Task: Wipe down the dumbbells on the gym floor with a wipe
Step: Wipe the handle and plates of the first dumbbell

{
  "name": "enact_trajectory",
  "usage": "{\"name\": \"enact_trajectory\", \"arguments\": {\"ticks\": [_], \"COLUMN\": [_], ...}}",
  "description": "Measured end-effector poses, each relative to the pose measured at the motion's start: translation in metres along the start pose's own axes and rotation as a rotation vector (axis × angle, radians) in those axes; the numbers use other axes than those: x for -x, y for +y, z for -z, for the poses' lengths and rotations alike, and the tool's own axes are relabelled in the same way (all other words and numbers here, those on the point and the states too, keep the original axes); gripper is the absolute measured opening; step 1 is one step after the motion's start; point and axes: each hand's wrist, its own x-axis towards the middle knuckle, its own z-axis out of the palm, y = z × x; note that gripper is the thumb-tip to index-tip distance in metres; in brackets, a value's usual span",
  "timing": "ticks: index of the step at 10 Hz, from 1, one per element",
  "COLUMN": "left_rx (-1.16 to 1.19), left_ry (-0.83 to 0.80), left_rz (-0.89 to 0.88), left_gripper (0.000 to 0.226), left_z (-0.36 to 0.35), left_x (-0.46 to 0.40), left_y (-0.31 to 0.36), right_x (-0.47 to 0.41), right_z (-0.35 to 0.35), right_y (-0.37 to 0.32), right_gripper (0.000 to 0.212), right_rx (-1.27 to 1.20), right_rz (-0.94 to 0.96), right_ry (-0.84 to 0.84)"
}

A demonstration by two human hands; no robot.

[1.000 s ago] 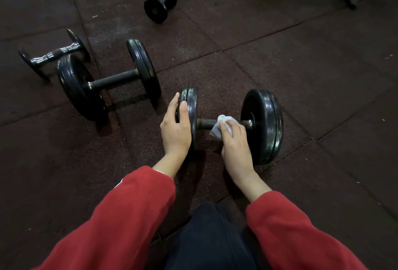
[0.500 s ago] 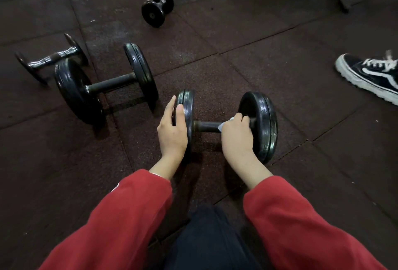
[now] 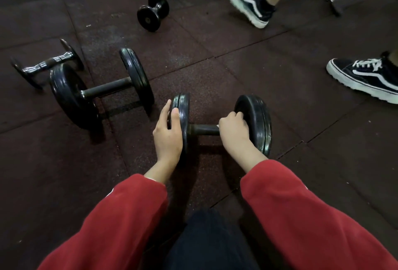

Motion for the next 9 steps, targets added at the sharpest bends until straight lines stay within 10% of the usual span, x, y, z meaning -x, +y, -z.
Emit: {"name": "enact_trajectory", "arguments": {"ticks": [6, 9], "left_rx": [-0.009, -0.009], "left_ry": [0.018, 0.022], "left_rz": [-0.008, 0.005], "left_gripper": [0.038, 0.038], "left_z": [0.0, -0.001], "left_x": [0.002, 0.0], "left_y": [-0.001, 0.0], "right_x": [0.029, 0.03], "right_z": [-0.012, -0.016], "right_y": [-0.018, -0.009], "right_gripper": [0.007, 0.044], "right_rx": [0.065, -0.082], "right_rz": [-0.303, -0.188], "right_ry": [0.008, 0.117]}}
